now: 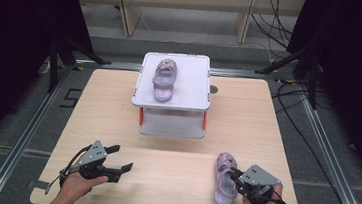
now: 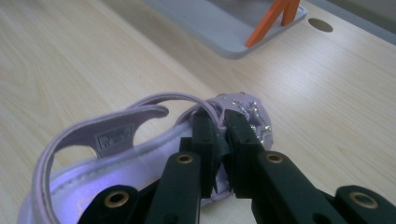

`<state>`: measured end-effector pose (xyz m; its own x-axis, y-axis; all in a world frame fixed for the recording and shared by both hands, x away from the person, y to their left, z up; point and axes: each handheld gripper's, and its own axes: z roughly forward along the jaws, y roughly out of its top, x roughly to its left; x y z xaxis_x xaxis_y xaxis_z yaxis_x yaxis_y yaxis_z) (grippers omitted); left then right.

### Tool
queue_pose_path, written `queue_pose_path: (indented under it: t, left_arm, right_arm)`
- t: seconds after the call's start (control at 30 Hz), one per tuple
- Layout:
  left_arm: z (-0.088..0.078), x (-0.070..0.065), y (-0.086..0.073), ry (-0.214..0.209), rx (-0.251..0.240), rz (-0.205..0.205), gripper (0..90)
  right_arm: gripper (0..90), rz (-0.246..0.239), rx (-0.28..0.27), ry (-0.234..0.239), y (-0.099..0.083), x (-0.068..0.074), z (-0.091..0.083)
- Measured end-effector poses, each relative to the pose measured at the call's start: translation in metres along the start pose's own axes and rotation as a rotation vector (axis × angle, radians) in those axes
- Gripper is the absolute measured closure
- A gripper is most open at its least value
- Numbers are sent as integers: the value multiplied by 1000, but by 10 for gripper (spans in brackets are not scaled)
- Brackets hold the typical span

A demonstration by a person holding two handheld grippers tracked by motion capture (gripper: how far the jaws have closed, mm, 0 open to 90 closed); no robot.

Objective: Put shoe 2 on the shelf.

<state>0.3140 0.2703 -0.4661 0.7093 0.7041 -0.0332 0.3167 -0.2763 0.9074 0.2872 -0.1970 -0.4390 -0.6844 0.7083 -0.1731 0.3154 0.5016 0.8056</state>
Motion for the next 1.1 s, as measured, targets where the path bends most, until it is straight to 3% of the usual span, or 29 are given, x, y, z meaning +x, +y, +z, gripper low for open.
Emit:
queue_pose_path:
  t: [0.07, 0.1, 0.27, 0.3, 0.47, 0.53, 0.6, 0.63, 0.67, 0.7, 0.83, 1.0, 1.03, 1.07, 1.1]
  left_arm:
    - [-2, 2, 1, 11, 16, 27, 181]
    - [-1, 1, 0, 4, -3, 0, 181]
    - [-2, 1, 1, 2, -7, -3, 181]
    - [-3, 1, 1, 12, 13, 4, 181]
    - [-1, 2, 1, 5, 8, 7, 181]
    - [-1, 4, 1, 11, 22, 32, 181]
    - [-1, 2, 0, 6, 9, -4, 181]
    - [-2, 2, 0, 12, 15, -3, 181]
    - [-3, 5, 0, 16, 28, 27, 181]
    - [-2, 3, 0, 10, 6, -6, 181]
    - [-4, 4, 0, 19, 14, 10, 181]
    - [-2, 3, 0, 8, 7, -4, 181]
    - [-2, 3, 0, 7, 8, -2, 181]
    - [-3, 5, 0, 13, 30, 31, 181]
    - [-3, 4, 0, 16, 25, 26, 181]
  right_arm:
    - [839, 19, -24, 19, 3, 0, -1]
    - [840, 30, -26, 33, 5, 1, -1]
    - [839, 37, -59, 68, 17, 0, -1]
    - [839, 54, -63, 76, 20, 0, -1]
    - [838, 31, -100, 88, 37, -5, -4]
    - [838, 19, -111, 93, 43, -6, -4]
    - [838, 12, -119, 101, 51, -7, -4]
    - [838, -1, -125, 93, 55, -8, -4]
    - [838, -7, -128, 94, 60, -9, -4]
    - [838, -4, -131, 103, 64, -9, -4]
    - [837, -21, -146, 116, 79, -12, -3]
    - [837, -35, -185, 127, 94, -14, -3]
    - [837, -28, -186, 133, 97, -15, -4]
    - [836, -34, -198, 133, 100, -16, -4]
    - [837, -29, -197, 144, 103, -16, -4]
